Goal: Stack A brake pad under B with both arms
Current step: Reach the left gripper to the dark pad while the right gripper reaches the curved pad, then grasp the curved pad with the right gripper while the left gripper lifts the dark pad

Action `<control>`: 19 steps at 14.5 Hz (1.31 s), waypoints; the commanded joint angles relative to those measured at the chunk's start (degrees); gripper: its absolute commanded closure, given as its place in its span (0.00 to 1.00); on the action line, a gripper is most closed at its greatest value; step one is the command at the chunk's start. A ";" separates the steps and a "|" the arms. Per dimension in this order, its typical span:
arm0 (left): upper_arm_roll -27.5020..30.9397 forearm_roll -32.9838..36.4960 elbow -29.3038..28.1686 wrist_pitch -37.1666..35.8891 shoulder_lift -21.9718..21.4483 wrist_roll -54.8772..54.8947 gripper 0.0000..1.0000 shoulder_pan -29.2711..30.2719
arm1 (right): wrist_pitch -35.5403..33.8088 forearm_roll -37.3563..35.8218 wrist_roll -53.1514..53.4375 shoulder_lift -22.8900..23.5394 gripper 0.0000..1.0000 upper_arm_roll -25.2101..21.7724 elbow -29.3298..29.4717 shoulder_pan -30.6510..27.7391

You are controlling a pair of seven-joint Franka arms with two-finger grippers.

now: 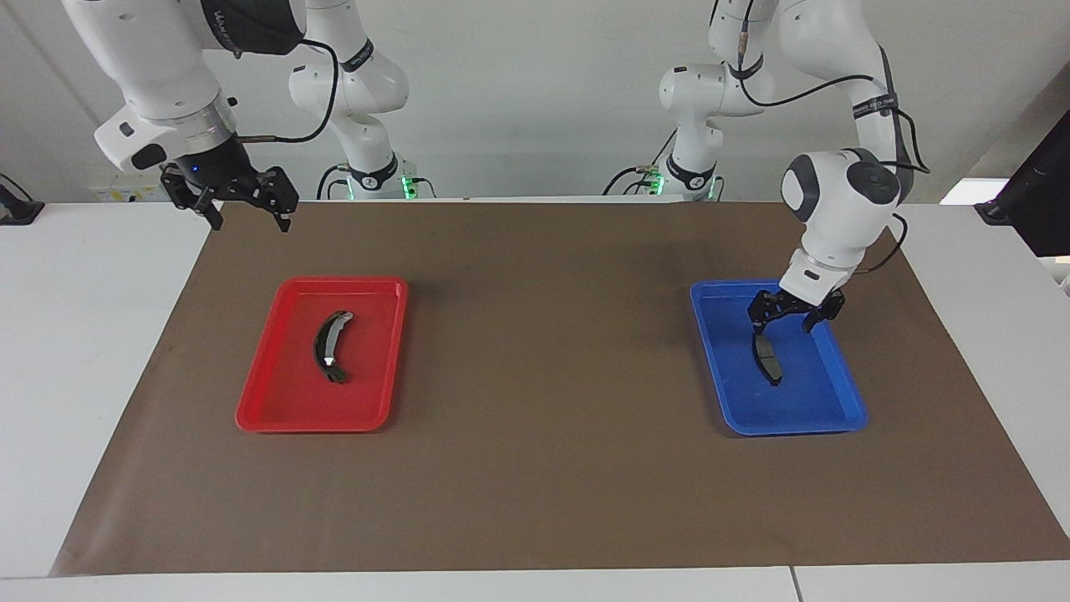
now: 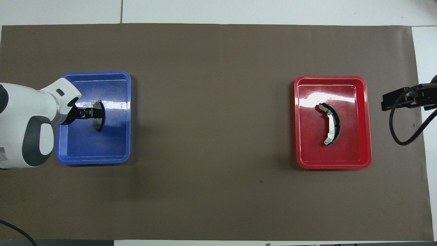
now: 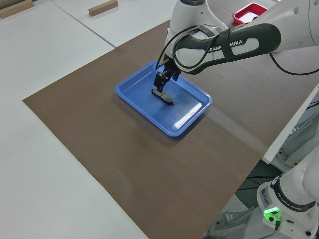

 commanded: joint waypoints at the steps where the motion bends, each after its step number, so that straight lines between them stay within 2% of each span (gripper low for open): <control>1: 0.42 0.43 -2.36 6.41 2.13 -3.02 0.03 -1.47 | 10.07 1.40 -2.32 -4.94 0.00 0.31 -12.88 -0.21; 3: 0.42 0.43 -2.99 8.35 3.27 -3.46 0.03 -1.65 | 17.63 1.67 -2.85 -4.08 0.00 0.48 -18.44 0.41; 6: 0.51 0.43 -2.90 11.42 6.08 -2.76 0.03 -1.30 | 26.41 1.84 -2.85 0.75 0.00 0.48 -22.92 0.59; 9: 0.51 0.43 -2.99 11.70 6.79 -2.32 0.04 -0.77 | 42.13 2.19 -5.12 1.64 0.00 0.48 -34.51 0.06; 10: 0.68 0.43 -2.99 11.35 6.70 -2.23 0.08 -0.77 | 46.01 2.19 -5.13 2.34 0.00 0.48 -36.81 0.06; 11: 0.68 0.43 -2.99 11.00 6.70 -2.23 0.15 -0.68 | 47.62 2.19 -5.31 3.04 0.00 0.48 -37.79 0.06; 12: 0.68 0.43 -2.90 10.56 6.70 -1.71 0.26 -0.68 | 47.98 2.19 -5.74 4.44 0.00 0.48 -37.80 -0.20; 15: 0.77 0.43 -2.37 9.33 6.18 6.09 0.74 0.54 | 50.18 2.46 -8.47 6.30 0.00 0.48 -37.97 -1.69; 16: 0.77 0.43 -2.37 9.33 6.00 7.16 0.84 0.72 | 50.18 3.94 -8.39 6.39 0.00 0.48 -37.97 -1.70; 17: 0.77 0.43 -2.11 9.33 5.83 7.35 0.88 0.90 | 50.18 5.87 -8.39 6.91 0.01 0.48 -37.97 -1.61; 19: 0.68 0.43 -0.62 6.89 5.21 7.26 0.87 0.90 | 50.45 7.73 -8.56 8.22 0.02 0.48 -37.89 -1.44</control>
